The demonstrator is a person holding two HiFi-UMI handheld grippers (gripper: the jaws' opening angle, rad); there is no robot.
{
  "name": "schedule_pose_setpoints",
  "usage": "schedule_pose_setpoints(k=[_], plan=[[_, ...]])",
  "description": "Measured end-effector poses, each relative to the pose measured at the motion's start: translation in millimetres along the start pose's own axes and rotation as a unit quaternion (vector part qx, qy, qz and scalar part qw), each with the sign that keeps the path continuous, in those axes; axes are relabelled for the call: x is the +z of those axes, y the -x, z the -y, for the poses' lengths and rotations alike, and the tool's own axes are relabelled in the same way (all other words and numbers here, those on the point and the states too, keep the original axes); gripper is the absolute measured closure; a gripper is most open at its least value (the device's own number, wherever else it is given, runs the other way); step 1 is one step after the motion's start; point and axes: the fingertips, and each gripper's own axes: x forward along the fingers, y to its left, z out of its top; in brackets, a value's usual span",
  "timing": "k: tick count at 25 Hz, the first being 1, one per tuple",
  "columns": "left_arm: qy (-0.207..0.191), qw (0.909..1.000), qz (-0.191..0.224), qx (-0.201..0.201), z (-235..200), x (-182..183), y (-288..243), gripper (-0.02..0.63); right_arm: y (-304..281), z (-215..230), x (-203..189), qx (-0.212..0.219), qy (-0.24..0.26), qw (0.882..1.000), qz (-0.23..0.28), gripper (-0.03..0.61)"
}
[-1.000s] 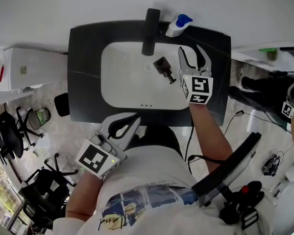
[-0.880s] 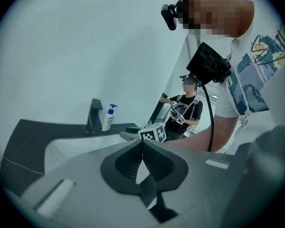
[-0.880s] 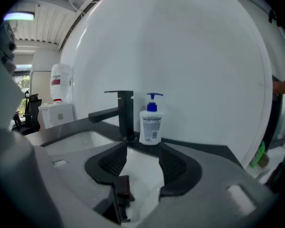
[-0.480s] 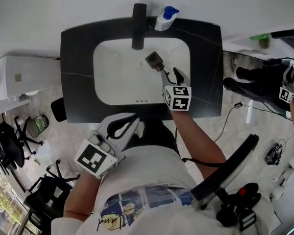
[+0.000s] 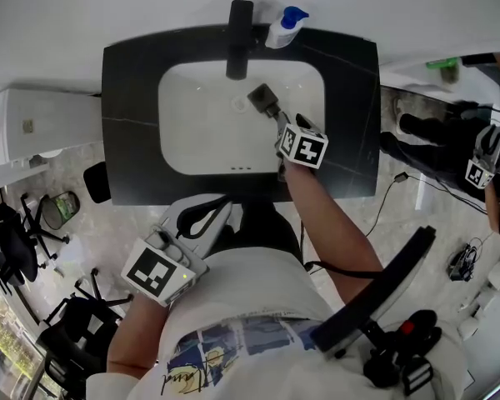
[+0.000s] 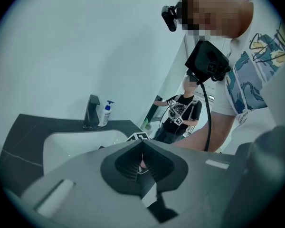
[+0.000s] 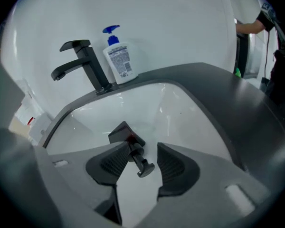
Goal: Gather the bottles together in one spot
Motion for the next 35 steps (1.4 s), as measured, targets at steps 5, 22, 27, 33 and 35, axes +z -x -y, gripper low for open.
schedule_pose_setpoints(k=[5,22,27,33,35], plan=[[0.006,0.9999,-0.001,0.011,-8,1,5,0.609,-12,4,-14,-0.007,-0.016,0.999,-0.049,0.388],[0.015,0.9997,0.010,0.018,-14,4,1,0.609,-30,6,-36,-0.022,-0.123,0.987,-0.096,0.488],[0.016,0.9996,0.014,0.017,-14,2,1,0.609,-18,1,-12,-0.030,0.024,0.997,-0.074,0.514],[0.015,0.9997,0.016,0.014,-9,3,0,0.609,-11,-26,24,-0.010,0.210,0.977,-0.028,0.537],[0.012,0.9997,0.014,0.012,-9,2,0,0.609,-9,-32,32,-0.005,0.253,0.967,-0.016,0.540]])
